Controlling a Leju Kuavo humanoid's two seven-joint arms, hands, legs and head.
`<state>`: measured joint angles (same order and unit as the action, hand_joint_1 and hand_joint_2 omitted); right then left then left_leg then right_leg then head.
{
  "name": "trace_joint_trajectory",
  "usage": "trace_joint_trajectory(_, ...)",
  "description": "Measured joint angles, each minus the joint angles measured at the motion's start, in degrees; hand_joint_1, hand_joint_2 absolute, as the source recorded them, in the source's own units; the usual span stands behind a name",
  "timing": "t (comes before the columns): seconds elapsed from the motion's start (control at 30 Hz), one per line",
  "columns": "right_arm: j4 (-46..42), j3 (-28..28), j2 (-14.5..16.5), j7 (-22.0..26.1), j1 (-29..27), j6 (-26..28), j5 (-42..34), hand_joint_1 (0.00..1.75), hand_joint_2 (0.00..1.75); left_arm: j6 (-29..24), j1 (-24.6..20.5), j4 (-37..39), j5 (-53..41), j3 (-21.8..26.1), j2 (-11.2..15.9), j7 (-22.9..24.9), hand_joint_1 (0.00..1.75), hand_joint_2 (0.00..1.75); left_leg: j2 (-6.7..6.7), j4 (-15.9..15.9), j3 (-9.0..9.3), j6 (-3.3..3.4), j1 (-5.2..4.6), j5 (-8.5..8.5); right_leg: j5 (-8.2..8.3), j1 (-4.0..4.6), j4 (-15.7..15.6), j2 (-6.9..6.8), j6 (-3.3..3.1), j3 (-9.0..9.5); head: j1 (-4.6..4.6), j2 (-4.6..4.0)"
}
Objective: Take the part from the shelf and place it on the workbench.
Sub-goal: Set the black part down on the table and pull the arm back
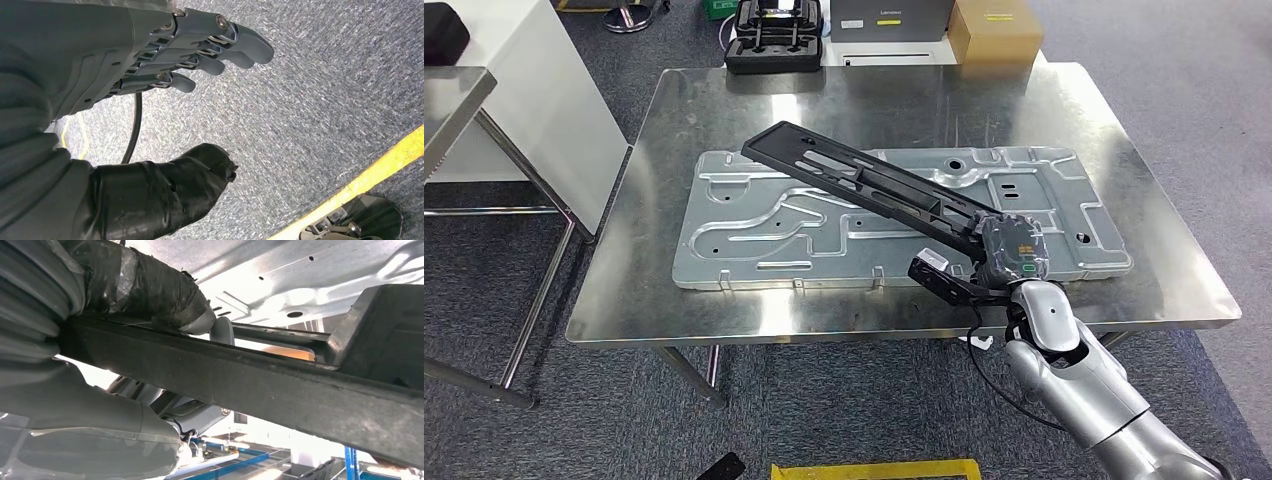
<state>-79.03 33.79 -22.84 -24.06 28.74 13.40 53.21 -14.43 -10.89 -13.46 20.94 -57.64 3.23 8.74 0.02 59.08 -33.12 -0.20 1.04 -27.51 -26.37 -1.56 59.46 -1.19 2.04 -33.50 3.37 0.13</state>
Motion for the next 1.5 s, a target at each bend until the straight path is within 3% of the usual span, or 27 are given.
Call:
trace_joint_trajectory(1.13, 0.00, 0.00, 0.00, 0.00, 0.04, 0.00, 0.02, 1.75, 1.75, -0.13, -0.07, 0.00, 0.00, 0.00, -0.24, 0.00, 0.00, 1.75, 0.00, 0.00, 0.00, 0.00, 0.00, 0.00, 0.00, 0.00, 0.00, 0.00, 0.00, 0.00, 0.00, 0.00)
trace_joint_trajectory(1.27, 0.00, 0.00, 0.00, -0.02, 0.04, -0.02, 0.02, 0.00, 0.00, -0.20, -0.07, 0.00, -0.09, 0.00, -0.25, -0.01, 0.00, 1.75, 0.00, 0.00, 0.00, 0.00, 0.00, 0.00, 0.00, 0.00, 0.00, 0.00, 0.00, 0.00, 0.00, 0.00)
trace_joint_trajectory(1.4, 0.01, 0.00, -0.03, -0.37, -0.14, -0.03, 0.07, 0.00, 0.00, -1.50, -0.14, 0.00, -2.16, -0.08, -0.40, 1.03, 0.00, 1.75, 0.04, 0.00, 0.04, 0.00, 0.00, 0.00, 0.00, 0.00, 0.00, 0.01, 0.00, 0.00, -0.01, 0.00)
trace_joint_trajectory(1.5, 0.01, 0.00, -0.29, -0.68, -0.97, 0.15, 0.30, 0.00, 0.00, -4.43, -0.20, 0.00, -2.57, -0.14, -0.75, 1.74, 0.00, 0.44, 0.09, 0.00, 0.04, 0.00, 0.00, 0.00, 0.00, 0.00, 0.00, 0.03, 0.00, 0.00, -0.01, 0.00)
